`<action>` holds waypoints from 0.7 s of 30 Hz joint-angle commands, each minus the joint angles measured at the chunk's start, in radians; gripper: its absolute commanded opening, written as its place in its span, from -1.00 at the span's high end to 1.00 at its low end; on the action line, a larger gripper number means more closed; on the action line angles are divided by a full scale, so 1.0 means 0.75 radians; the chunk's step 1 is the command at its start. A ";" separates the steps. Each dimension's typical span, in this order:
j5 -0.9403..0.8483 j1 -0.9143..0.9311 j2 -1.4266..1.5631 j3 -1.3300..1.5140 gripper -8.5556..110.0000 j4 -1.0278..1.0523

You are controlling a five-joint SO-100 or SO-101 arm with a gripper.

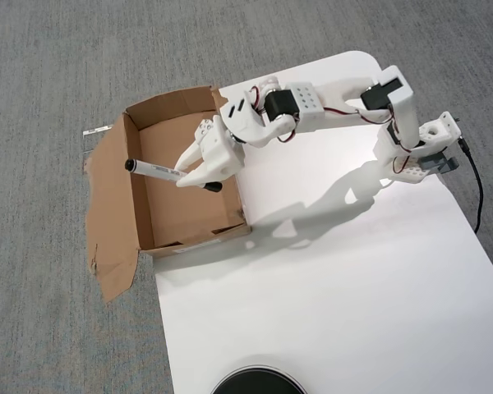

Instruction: Grasp a pen and put it in the box.

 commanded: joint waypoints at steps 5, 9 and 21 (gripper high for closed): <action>0.009 0.038 -0.149 -0.081 0.82 -0.016; 0.009 0.038 -0.215 -0.081 0.75 -0.016; 0.009 0.034 -0.245 -0.060 0.48 -0.002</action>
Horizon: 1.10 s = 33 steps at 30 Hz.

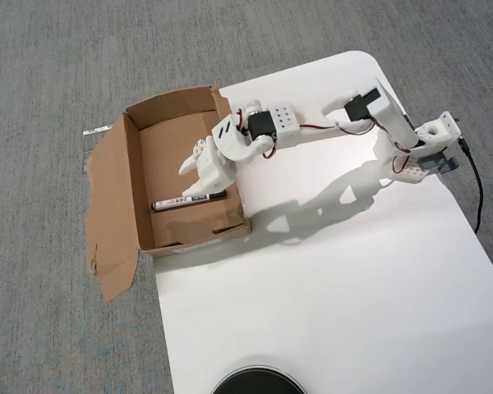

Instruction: Grasp a pen and put it in the box.

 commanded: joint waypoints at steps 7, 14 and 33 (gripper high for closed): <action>0.001 -0.013 0.022 -0.030 0.48 -0.004; -0.007 -0.015 0.074 -0.044 0.49 0.000; -0.011 -0.116 0.425 -0.017 0.85 0.006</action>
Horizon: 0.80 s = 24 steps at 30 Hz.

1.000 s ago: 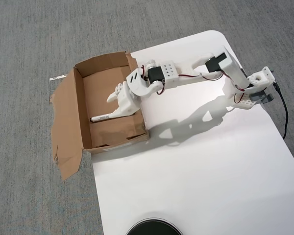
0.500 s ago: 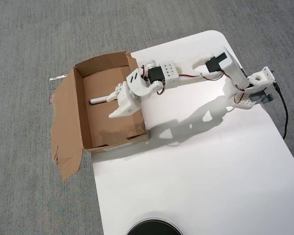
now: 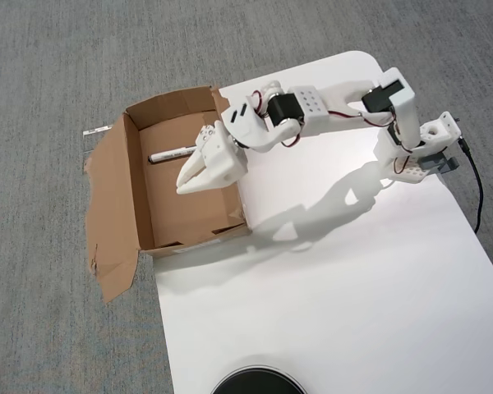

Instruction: Grasp a pen and put it in the box.

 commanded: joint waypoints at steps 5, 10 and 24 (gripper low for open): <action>0.007 -0.019 0.258 -0.015 0.85 0.010; 0.009 -0.017 0.387 -0.015 0.85 0.170; 0.181 0.005 0.730 -0.017 0.85 1.014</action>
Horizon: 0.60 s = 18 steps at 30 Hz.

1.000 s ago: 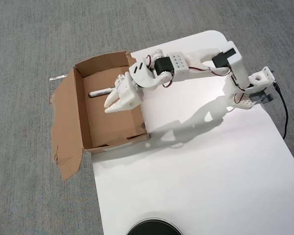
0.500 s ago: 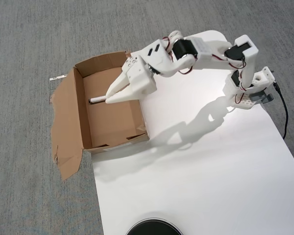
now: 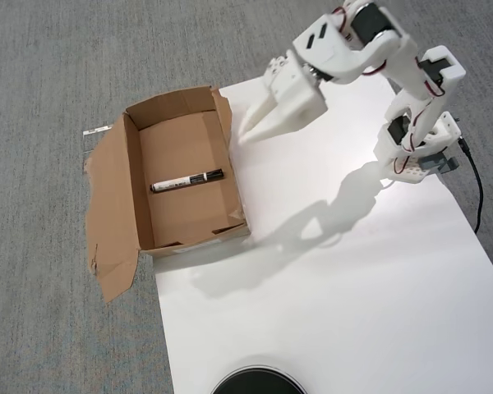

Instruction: Grasp a pen and put it in the box.

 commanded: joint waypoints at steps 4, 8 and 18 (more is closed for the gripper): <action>0.140 0.001 0.155 -0.017 0.85 0.346; 0.210 0.001 0.213 -0.017 0.85 0.501; 0.502 0.003 0.409 0.150 0.85 0.599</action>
